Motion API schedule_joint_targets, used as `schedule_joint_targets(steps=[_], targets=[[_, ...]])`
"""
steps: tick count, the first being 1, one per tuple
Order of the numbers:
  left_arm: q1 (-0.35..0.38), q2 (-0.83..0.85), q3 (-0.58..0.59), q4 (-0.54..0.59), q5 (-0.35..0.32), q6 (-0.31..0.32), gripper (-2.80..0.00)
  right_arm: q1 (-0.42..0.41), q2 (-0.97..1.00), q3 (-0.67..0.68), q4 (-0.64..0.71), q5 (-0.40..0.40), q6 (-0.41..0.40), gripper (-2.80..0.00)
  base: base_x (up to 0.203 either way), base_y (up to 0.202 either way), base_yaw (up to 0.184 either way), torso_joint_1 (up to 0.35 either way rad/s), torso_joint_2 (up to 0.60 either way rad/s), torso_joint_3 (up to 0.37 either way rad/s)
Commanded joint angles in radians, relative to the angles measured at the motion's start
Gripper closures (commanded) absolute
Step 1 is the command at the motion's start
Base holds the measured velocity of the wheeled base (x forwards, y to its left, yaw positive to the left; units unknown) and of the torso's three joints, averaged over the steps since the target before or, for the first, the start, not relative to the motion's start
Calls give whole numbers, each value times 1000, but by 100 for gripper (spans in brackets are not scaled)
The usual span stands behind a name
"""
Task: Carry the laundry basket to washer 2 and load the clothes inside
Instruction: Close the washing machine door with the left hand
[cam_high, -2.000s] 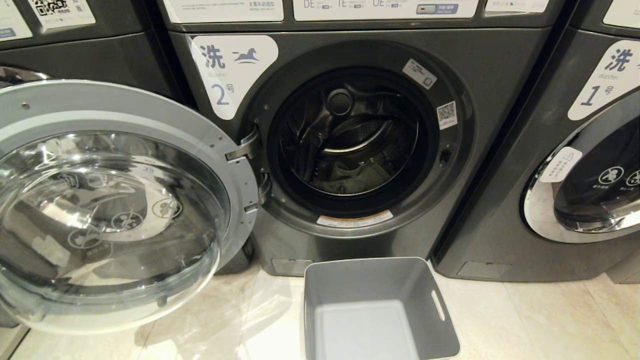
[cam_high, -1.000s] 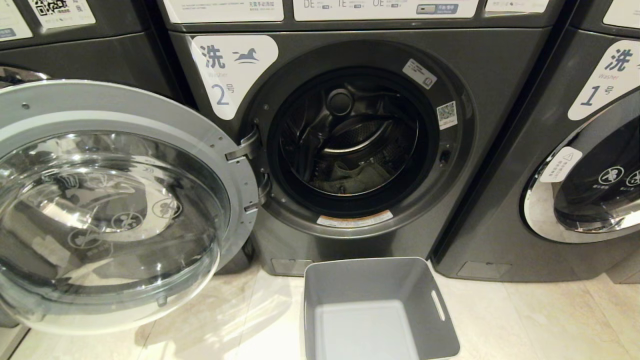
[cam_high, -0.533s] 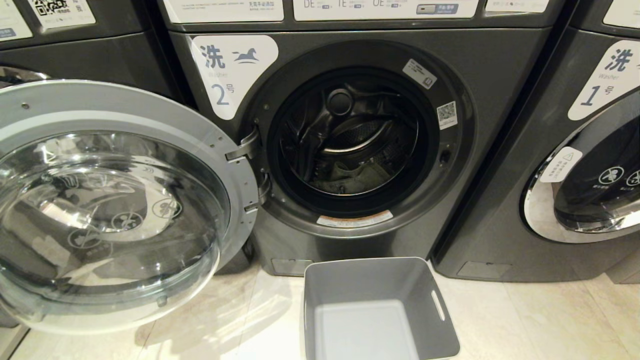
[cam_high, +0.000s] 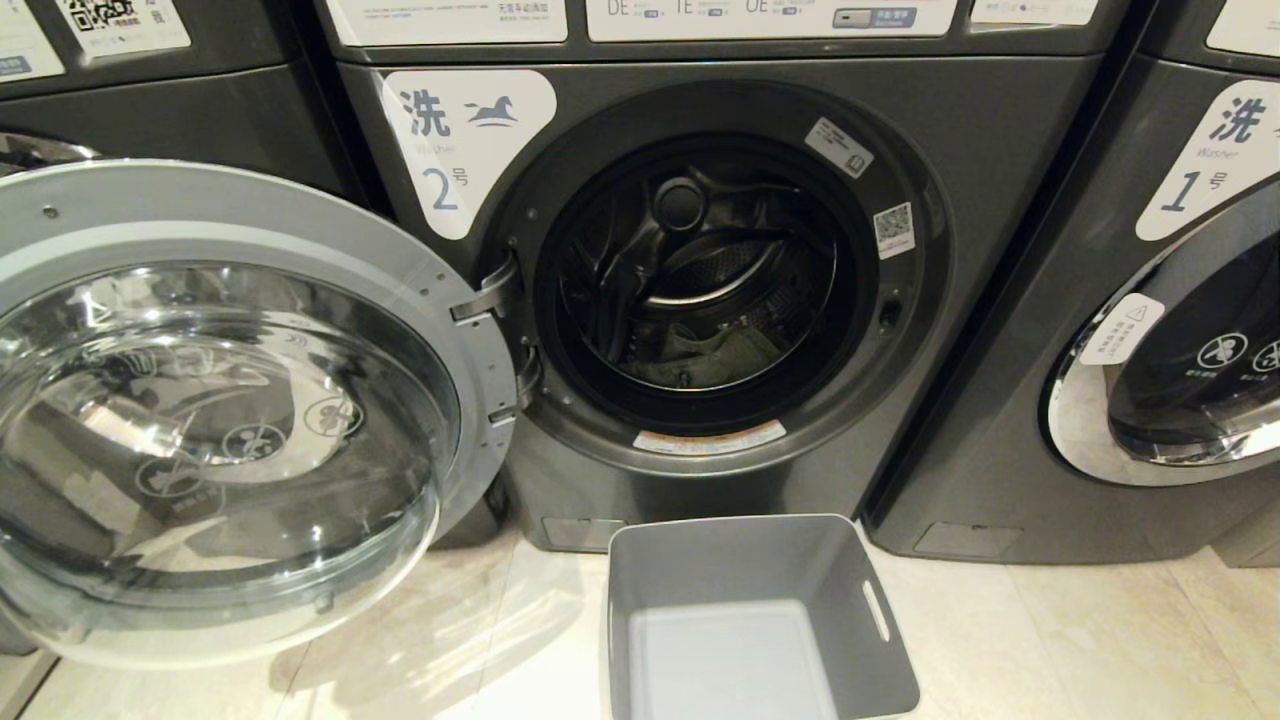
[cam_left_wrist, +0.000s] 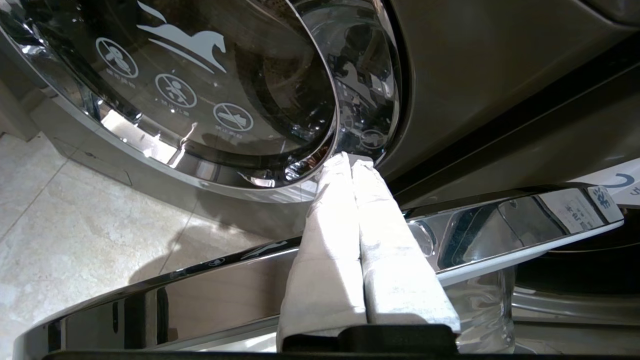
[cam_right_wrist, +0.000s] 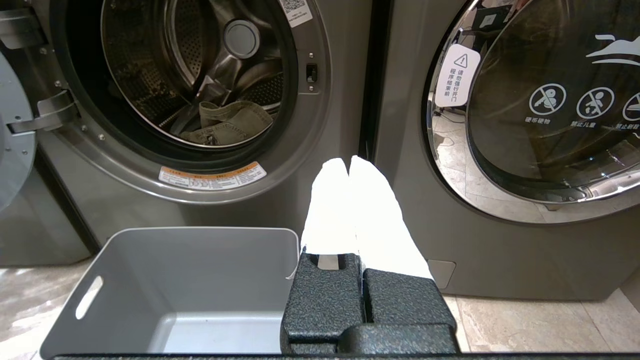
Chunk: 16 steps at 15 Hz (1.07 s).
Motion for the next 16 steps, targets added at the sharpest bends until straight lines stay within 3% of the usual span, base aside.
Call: schedule_joint_targets(steps=[1, 7, 10, 13, 16], targets=[[0, -7, -13, -2, -3, 0, 0, 0, 1, 40, -2, 1, 0, 0, 0, 0, 0, 0, 0, 0], [1, 24, -23, -49, 6, 0, 0, 0, 1, 40, -2, 1, 0, 0, 0, 0, 0, 0, 0, 0], [-4, 54, -20, -63, 66, 0, 0, 0, 1, 40, -2, 1, 0, 0, 0, 0, 0, 0, 0, 0], [-15, 80, -19, -80, 129, 47, 0, 0, 1, 40, -2, 1, 0, 0, 0, 0, 0, 0, 0, 0], [-32, 83, -20, -49, 136, 69, 0, 0, 1, 40, -2, 1, 0, 0, 0, 0, 0, 0, 0, 0]])
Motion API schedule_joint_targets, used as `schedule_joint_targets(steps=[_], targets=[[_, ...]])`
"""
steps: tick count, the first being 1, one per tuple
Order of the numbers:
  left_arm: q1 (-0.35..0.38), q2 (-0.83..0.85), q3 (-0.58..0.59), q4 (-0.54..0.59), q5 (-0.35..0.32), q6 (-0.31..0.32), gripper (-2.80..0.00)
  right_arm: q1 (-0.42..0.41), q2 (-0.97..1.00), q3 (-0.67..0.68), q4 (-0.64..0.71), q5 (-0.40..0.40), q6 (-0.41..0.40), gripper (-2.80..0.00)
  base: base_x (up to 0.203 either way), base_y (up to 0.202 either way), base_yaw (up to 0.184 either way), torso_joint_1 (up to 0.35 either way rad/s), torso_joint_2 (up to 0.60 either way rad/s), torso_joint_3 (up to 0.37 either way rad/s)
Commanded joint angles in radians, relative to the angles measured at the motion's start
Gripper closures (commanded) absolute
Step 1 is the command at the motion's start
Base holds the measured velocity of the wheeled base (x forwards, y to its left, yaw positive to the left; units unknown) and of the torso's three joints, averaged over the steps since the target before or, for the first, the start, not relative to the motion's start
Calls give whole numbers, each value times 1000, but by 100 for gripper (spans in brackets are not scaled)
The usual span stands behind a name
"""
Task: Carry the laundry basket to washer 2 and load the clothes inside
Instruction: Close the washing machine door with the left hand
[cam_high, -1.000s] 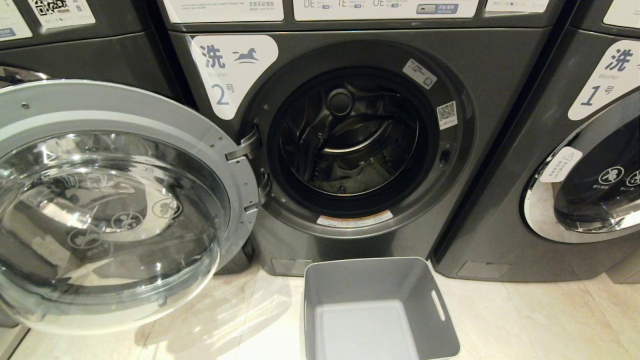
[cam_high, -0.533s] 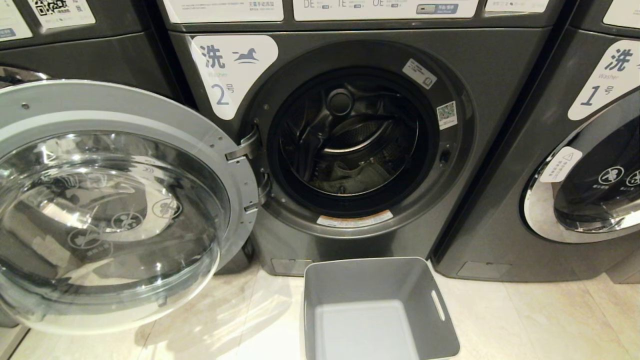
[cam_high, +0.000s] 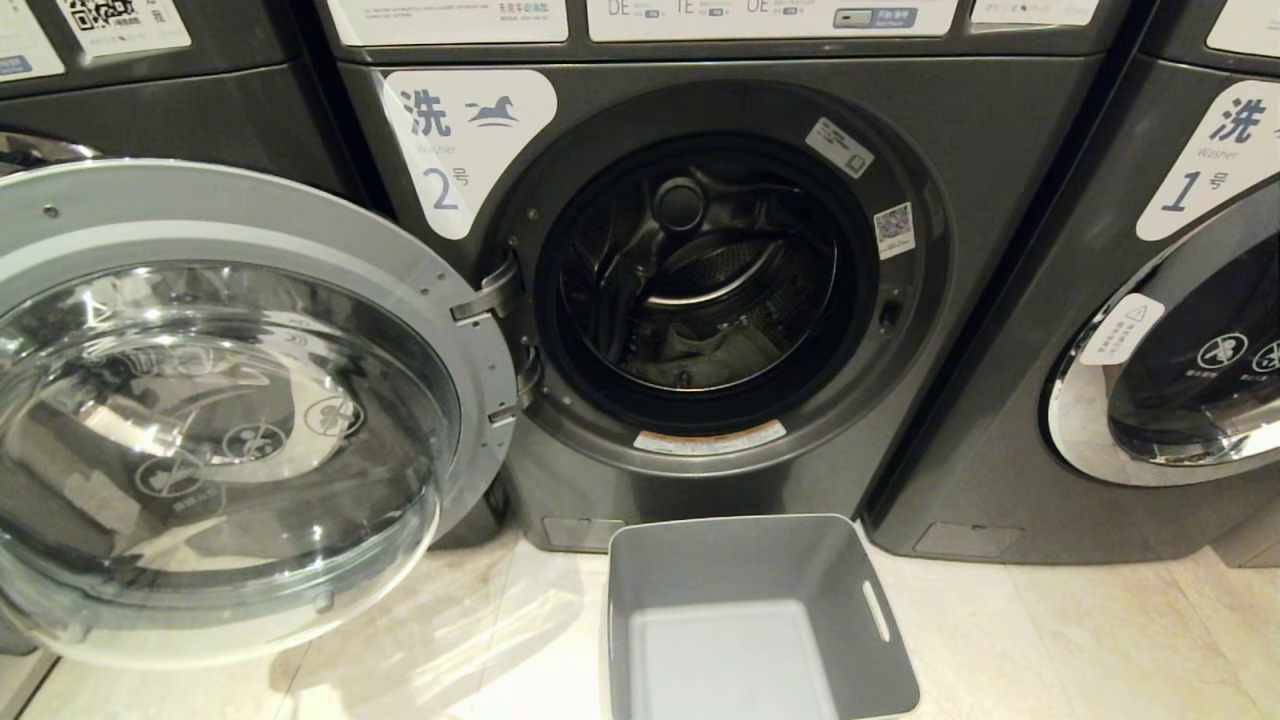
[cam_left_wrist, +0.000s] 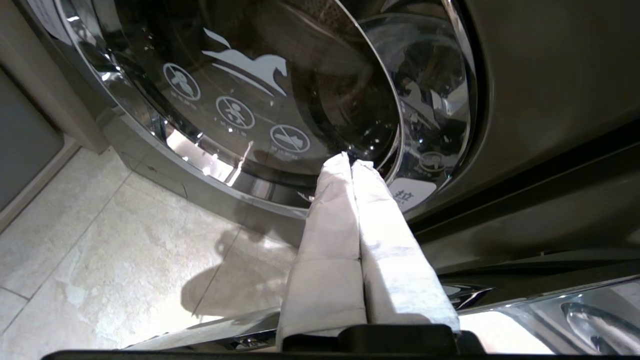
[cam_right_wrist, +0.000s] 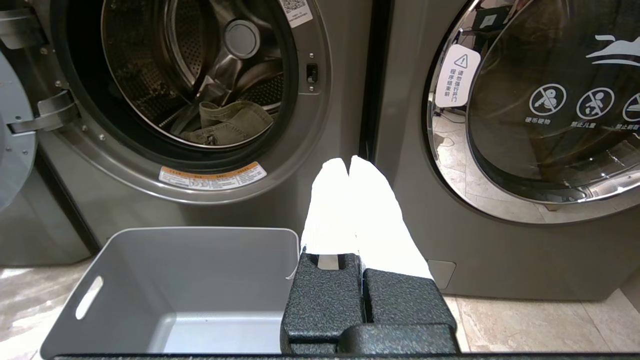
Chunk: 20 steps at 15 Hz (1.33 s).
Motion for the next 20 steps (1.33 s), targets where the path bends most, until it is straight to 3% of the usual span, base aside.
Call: schedule_joint_targets(steps=[1, 3, 9, 12, 20], targets=[[-5, 7, -5, 50, -3, 34, 0, 0, 1, 40, -2, 0, -1, 0, 0, 0, 0, 0, 0, 0], [-5, 3, -20, 116, -3, 50, 0, 0, 1, 40, -2, 0, 0, 0, 0, 0, 0, 0, 0, 0], [-11, -9, -35, 147, -3, 50, 0, 0, 1, 40, -2, 0, -2, 0, 0, 0, 0, 0, 0, 0], [-11, -20, -103, 259, -3, 50, 0, 0, 1, 40, -2, 0, -1, 0, 0, 0, 0, 0, 0, 0], [-25, -79, -101, 395, -3, 50, 0, 0, 1, 40, -2, 0, 0, 0, 0, 0, 0, 0, 0, 0]])
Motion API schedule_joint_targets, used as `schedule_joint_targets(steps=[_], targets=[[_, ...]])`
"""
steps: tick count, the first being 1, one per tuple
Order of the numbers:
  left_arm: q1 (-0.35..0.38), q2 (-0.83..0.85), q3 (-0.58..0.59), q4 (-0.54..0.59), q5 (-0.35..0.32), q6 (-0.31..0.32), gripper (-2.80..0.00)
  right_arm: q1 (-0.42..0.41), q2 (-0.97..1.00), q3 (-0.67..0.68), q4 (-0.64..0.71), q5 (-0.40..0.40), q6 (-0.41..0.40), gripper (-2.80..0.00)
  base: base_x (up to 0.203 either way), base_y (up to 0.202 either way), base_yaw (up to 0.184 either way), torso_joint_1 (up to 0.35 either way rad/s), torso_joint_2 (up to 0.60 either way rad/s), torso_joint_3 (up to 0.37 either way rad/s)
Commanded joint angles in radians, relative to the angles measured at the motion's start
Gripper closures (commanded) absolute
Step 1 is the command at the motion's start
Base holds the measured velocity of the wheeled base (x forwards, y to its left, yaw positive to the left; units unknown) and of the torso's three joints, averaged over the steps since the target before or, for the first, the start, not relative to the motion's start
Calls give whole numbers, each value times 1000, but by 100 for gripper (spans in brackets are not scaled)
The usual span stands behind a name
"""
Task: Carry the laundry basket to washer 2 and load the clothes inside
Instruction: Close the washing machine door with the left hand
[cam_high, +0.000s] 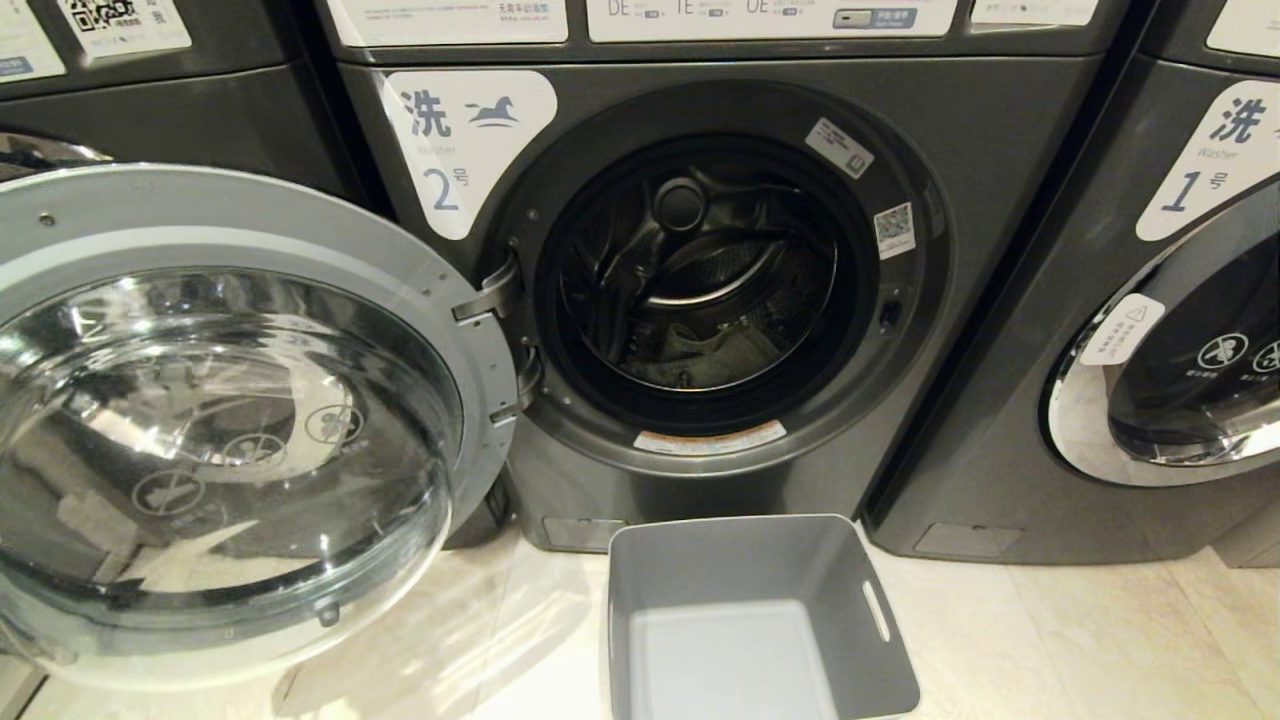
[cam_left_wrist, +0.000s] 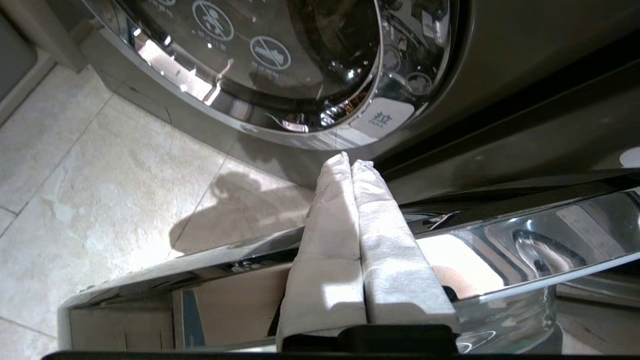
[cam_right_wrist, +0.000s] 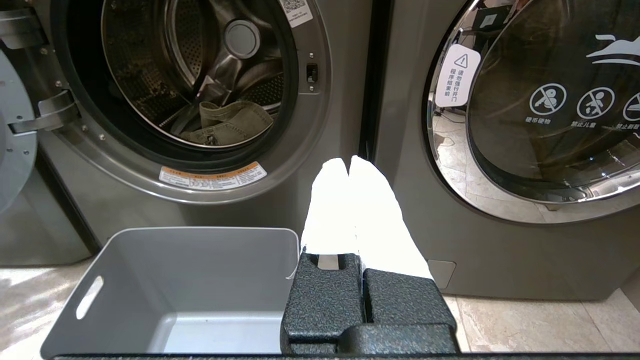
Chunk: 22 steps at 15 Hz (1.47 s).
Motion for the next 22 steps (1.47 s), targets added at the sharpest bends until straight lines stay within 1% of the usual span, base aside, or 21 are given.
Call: schedule_joint_targets(steps=[1, 5, 8, 12, 18, 22], targets=[[-6, -22, 4, 43, -3, -1, 0, 0, 1, 40, -2, 0, 0, 0, 0, 0, 0, 0, 0, 0], [-6, -30, 15, 89, -2, -1, 0, 0, 1, 40, -2, 0, 0, 0, 0, 0, 0, 0, 0, 0], [-22, -49, 18, 124, 1, 1, 0, 0, 1, 40, -2, 0, 0, 0, 0, 0, 0, 0, 0, 0], [-38, -51, 18, 128, 8, 1, 0, 0, 1, 40, -2, 0, 0, 0, 0, 0, 0, 0, 0, 0], [-51, -53, 24, 124, 107, 1, 0, 0, 1, 40, -2, 0, -2, 0, 0, 0, 0, 0, 0, 0], [-64, -62, 30, 128, 110, 2, 0, 0, 1, 40, -2, 0, -1, 0, 0, 0, 0, 0, 0, 0]])
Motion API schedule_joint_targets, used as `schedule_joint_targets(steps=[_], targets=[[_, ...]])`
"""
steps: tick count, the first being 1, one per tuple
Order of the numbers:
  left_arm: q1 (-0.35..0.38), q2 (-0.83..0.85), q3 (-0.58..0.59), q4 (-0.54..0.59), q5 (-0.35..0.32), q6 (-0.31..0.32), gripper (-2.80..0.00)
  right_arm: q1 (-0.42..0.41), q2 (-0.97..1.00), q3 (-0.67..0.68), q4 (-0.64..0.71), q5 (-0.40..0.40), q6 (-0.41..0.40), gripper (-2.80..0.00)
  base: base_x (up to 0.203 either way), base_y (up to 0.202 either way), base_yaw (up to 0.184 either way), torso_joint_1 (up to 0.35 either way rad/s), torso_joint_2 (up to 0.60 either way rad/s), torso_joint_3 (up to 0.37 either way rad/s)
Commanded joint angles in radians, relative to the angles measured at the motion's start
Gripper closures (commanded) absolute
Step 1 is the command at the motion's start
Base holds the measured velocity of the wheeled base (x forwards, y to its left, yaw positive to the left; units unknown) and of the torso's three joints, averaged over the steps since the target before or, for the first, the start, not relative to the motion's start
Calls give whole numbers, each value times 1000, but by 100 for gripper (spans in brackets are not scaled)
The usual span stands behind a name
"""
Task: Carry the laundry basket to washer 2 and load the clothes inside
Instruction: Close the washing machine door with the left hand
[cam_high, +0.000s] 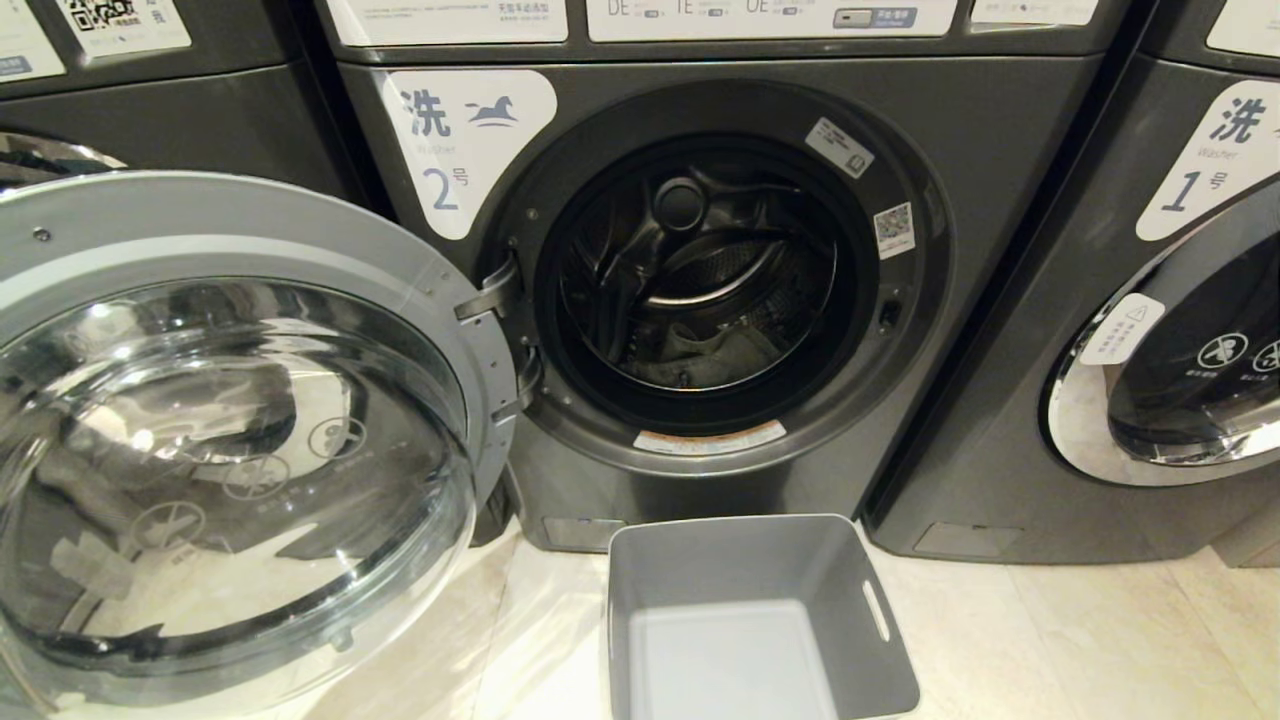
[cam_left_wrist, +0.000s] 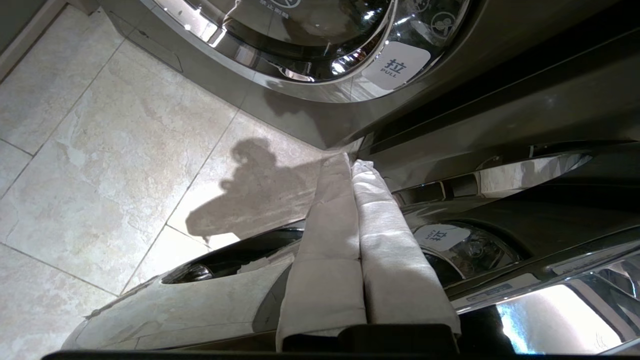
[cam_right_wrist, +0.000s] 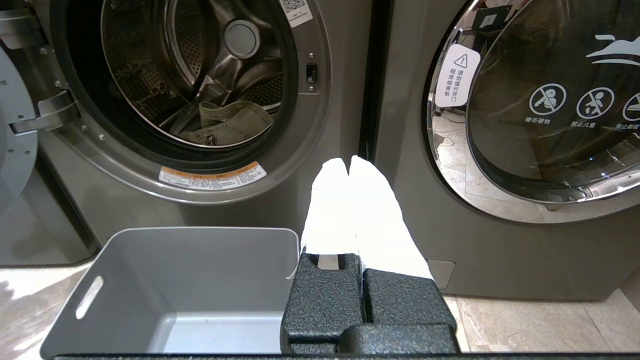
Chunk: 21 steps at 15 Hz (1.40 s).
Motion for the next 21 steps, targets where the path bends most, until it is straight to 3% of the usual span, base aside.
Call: schedule_joint_targets(steps=[1, 8, 13, 21], targets=[[-8, -10, 9, 5, 8, 0, 0, 0, 1, 40, -2, 0, 0, 0, 0, 0, 0, 0, 0, 0], [-20, -53, 43, 8, 42, 1, 0, 0, 1, 40, -2, 0, 0, 0, 0, 0, 0, 0, 0, 0], [-45, -68, 62, 8, 142, 21, 0, 0, 1, 40, -2, 0, -1, 0, 0, 0, 0, 0, 0, 0], [-61, -80, 82, 8, 144, 22, 0, 0, 1, 40, -2, 0, 0, 0, 0, 0, 0, 2, 1, 105]])
